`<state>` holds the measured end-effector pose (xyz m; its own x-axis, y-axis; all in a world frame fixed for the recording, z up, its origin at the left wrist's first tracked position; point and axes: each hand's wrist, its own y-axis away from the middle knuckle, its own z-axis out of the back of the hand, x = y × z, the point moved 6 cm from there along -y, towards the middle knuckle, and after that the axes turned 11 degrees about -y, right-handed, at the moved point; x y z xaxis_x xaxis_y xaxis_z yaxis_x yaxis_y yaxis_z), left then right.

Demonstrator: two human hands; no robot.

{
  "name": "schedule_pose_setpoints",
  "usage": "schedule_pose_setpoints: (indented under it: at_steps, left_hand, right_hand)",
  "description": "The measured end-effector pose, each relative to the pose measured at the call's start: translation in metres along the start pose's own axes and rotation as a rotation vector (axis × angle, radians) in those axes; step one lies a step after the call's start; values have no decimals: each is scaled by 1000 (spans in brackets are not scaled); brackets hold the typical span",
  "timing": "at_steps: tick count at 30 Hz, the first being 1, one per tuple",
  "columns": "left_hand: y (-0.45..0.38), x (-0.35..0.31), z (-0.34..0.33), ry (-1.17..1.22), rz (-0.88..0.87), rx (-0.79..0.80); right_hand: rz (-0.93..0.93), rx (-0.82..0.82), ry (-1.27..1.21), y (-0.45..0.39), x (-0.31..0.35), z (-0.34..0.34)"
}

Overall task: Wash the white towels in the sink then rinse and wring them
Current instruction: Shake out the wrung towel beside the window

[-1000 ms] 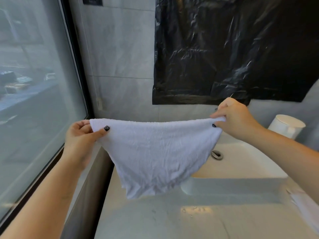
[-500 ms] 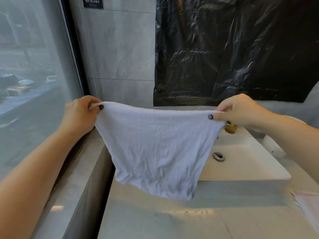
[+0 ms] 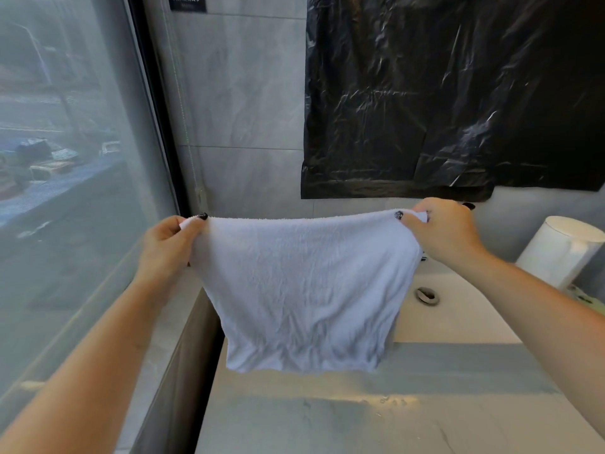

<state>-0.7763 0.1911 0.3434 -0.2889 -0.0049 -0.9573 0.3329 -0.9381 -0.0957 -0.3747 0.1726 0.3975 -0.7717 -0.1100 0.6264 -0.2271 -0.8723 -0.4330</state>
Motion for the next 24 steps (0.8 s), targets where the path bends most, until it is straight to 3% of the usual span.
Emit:
schedule_pose_setpoints:
  at_steps: [5,11,16,19,24]
  left_hand:
    - [33,-5,-20,316,118,-37]
    - [78,5,-66,526,266,112]
    - [93,3,-81,422,143,234]
    - [95,0,-80,362,47,318]
    - [103,-3,-83,291,-103,448]
  right_hand:
    - [-165,-12,-127,6,-1,-19]
    - [-407,135,-789,56,38,-60]
    - [-309,470,-930,87,77,-79]
    - [-163,685,-846,96,87,-85]
    - [37,540,-586,87,95,-79]
